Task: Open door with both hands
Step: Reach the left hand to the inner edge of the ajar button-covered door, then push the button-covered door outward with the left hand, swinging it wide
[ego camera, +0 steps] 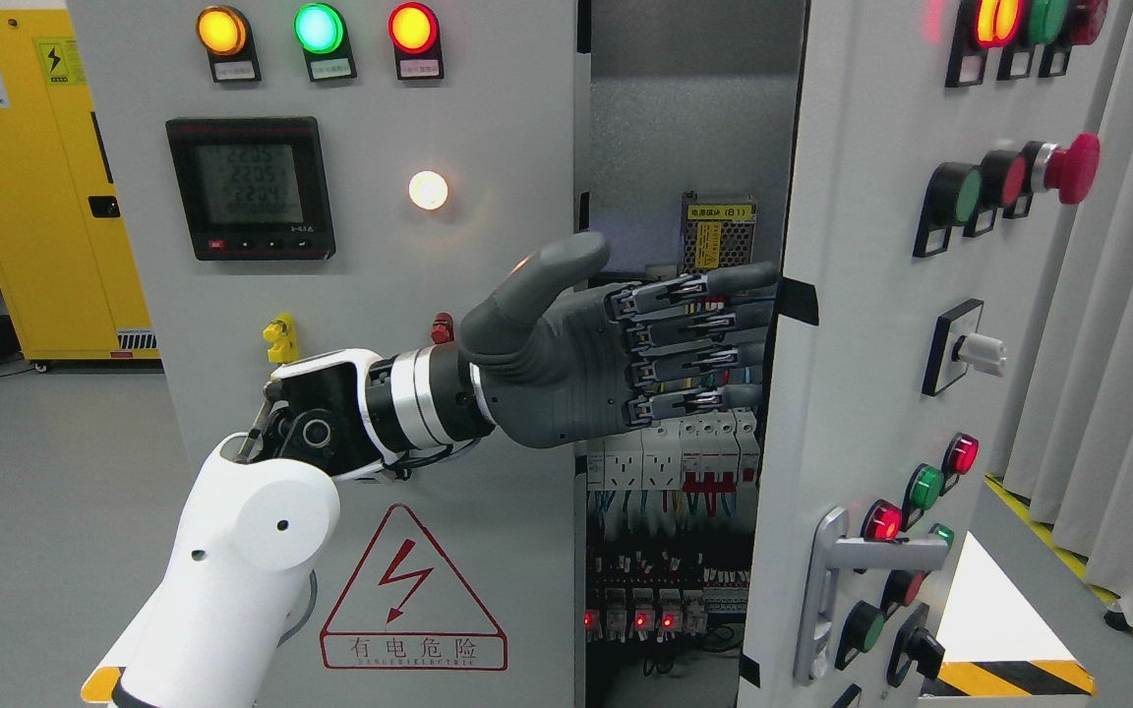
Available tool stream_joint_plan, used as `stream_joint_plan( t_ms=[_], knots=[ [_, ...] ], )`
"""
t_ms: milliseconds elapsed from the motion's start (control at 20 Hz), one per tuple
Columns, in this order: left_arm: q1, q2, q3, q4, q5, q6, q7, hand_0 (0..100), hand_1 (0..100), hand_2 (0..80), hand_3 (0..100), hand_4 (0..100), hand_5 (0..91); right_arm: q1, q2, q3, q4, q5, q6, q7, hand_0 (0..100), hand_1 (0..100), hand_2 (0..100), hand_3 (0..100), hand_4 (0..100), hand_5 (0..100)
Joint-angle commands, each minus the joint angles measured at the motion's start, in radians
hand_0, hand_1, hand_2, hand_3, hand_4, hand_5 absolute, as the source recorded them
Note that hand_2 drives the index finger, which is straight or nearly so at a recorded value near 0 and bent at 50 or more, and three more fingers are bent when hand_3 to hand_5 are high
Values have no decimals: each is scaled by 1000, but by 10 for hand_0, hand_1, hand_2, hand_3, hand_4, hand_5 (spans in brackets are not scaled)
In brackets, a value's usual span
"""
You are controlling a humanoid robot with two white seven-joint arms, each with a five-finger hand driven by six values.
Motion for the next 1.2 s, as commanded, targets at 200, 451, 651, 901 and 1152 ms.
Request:
stream_joint_plan(
  t_ms=[200,451,651,901,1152],
  knots=[
    [-23,-159,-43,41,-98,-13,4,120,556,0,0,0,0,-25,-1,1,0,0,0,1,0,500,40,0,0,0],
    [-33,-178,-45,39,-122,-13,6,120,556,0,0,0,0,-25,-1,1,0,0,0,3,0,500,40,0,0,0],
    [-35,-185,-45,38,-144,-15,6,120,556,0,0,0,0,-25,2,1,0,0,0,3,0,500,40,0,0,0],
    [-49,-248,-45,27,-161,-15,36,120,556,0,0,0,0,-25,3,1,0,0,0,3,0,500,40,0,0,0],
    [-50,-247,-46,24,-155,-15,36,120,556,0,0,0,0,-25,3,1,0,0,0,3,0,500,40,0,0,0]
  ],
)
